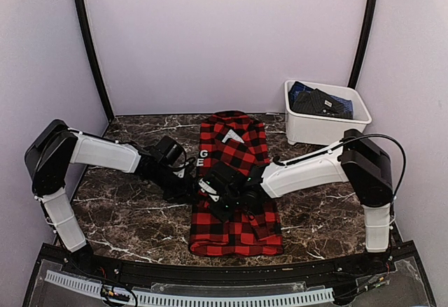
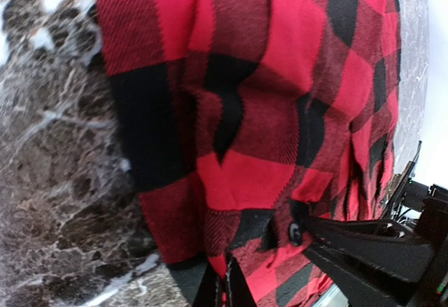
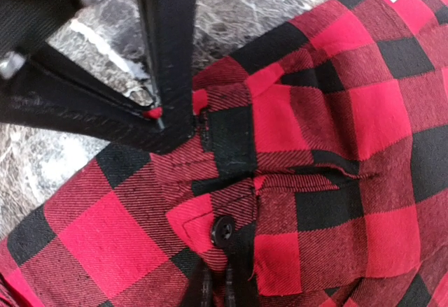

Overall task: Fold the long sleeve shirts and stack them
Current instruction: Adjust the sleeve of the rectangle-folded shirt.

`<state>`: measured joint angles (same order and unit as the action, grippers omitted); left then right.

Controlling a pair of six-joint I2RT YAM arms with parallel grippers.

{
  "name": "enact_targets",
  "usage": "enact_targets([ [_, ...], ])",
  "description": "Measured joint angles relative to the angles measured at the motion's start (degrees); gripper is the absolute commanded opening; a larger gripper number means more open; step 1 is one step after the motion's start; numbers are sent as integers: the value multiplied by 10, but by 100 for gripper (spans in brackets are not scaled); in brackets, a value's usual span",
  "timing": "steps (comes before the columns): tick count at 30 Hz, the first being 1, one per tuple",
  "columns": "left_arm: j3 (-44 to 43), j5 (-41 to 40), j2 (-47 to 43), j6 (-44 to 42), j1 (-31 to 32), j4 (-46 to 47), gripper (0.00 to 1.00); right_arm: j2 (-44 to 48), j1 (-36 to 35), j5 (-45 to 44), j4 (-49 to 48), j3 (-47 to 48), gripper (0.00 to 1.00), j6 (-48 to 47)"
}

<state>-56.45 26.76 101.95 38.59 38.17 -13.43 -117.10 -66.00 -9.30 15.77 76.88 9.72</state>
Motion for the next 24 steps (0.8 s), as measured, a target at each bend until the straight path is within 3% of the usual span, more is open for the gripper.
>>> enact_targets([
  [13,-26,13,-9,-2,14,-35,0,39,0,9,48,1,0,-5],
  [24,-8,11,-50,14,35,-69,0,52,-1,79,105,13,0,-11],
])
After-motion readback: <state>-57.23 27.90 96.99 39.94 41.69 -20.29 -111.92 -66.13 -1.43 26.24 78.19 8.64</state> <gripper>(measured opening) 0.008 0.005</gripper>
